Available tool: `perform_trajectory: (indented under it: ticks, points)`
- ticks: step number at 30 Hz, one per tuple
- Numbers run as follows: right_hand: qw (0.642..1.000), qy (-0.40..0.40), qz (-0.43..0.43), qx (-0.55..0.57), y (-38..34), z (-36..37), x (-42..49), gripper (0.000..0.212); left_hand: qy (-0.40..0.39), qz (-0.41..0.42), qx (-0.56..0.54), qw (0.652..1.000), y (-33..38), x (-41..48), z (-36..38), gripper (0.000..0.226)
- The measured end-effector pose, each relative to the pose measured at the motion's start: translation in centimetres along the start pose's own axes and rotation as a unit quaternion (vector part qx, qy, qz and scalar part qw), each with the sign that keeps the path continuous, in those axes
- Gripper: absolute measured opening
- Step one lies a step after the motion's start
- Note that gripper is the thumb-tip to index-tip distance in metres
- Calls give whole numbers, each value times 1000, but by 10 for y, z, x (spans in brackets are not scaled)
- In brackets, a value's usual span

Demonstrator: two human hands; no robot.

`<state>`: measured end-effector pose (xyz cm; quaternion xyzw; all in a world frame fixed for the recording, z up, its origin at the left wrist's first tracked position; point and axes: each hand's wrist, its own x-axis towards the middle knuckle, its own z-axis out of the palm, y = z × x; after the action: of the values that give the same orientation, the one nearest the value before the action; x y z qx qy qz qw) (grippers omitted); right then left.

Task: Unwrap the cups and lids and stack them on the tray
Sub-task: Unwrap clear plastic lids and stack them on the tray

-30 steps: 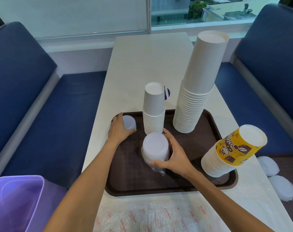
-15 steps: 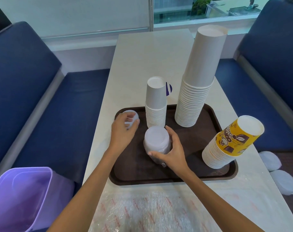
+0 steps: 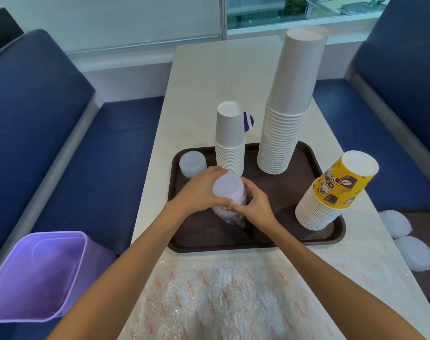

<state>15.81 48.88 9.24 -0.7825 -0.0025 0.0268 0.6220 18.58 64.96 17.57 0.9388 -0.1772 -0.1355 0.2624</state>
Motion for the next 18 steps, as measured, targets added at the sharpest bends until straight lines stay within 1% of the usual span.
perform_trajectory:
  ticks: [3, 8, 13, 18]
  points:
    - [1000, -9, 2, 2, -1, 0, 1, 73, -16, -1, 72, 997, 9, 3, -3, 80]
    - [1000, -14, 1, 12, -4, 2, 1, 75, -1, -3, 160, 987, 20, 10, 1, 73]
    - [999, -26, 15, 25, -4, 0, 2, 74, 22, -6, 162, 987, 22, 13, 0, 61]
    - [999, -39, 15, 9, -3, -1, 5, 78, 37, -14, 135, 990, 21, 12, -1, 64]
